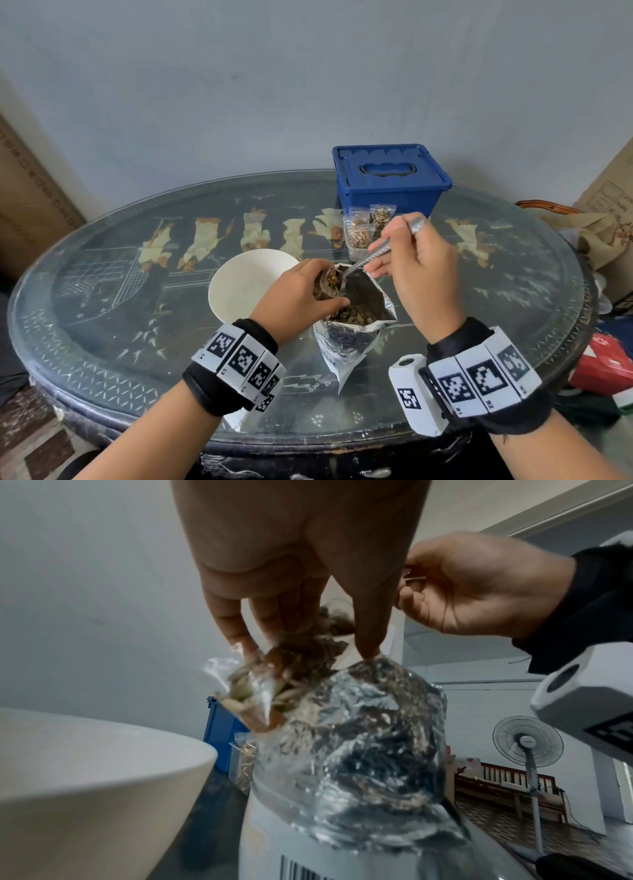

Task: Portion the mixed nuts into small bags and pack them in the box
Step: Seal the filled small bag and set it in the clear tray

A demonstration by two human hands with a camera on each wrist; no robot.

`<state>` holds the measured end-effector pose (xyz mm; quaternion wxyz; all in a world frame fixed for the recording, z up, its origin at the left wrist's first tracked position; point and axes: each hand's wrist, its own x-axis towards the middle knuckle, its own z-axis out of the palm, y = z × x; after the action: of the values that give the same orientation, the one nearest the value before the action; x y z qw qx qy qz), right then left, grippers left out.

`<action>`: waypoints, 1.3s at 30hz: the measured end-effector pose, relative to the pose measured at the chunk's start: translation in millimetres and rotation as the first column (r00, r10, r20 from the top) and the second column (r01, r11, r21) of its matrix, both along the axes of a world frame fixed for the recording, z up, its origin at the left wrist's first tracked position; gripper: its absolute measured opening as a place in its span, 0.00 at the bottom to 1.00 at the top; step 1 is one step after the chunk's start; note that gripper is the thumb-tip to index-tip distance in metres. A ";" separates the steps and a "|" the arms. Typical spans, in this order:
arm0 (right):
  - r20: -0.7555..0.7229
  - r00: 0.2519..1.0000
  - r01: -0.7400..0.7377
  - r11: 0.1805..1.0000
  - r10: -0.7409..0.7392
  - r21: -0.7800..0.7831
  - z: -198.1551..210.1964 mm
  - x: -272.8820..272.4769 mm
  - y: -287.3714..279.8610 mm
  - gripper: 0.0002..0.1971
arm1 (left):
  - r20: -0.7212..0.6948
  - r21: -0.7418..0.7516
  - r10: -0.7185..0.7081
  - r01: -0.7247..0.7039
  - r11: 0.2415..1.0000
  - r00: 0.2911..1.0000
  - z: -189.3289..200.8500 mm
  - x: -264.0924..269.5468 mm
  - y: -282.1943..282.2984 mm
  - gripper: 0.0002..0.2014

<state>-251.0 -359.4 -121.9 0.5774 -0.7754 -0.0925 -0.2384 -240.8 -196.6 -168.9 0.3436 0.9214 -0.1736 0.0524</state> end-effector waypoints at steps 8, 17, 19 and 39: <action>0.168 0.984 -0.023 0.988 0.049 -0.151 10.6 3.5 2.6 0.15 | 0.046 -0.180 0.100 -0.090 0.980 0.994 -9.8 -7.4 6.1 0.26; 0.265 0.964 0.024 0.984 0.023 -0.174 16.9 6.5 -5.7 0.16 | 0.048 -0.230 0.124 -0.110 0.967 0.991 -16.7 -7.5 9.7 0.22; 0.258 0.965 -0.006 0.986 0.050 -0.169 12.8 4.5 -2.9 0.16 | 0.047 -0.238 0.113 -0.099 0.966 0.992 -16.9 -7.5 8.7 0.22; 0.176 0.984 0.076 0.924 -0.010 -0.375 -47.0 1.5 -17.3 0.17 | -0.022 -0.271 0.171 -0.171 0.947 0.985 -30.2 -20.1 16.3 0.18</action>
<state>-249.6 -376.7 -168.9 0.4005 -0.8513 -0.1689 -0.2940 -261.0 -180.3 -199.1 0.4610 0.8769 -0.0846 0.1064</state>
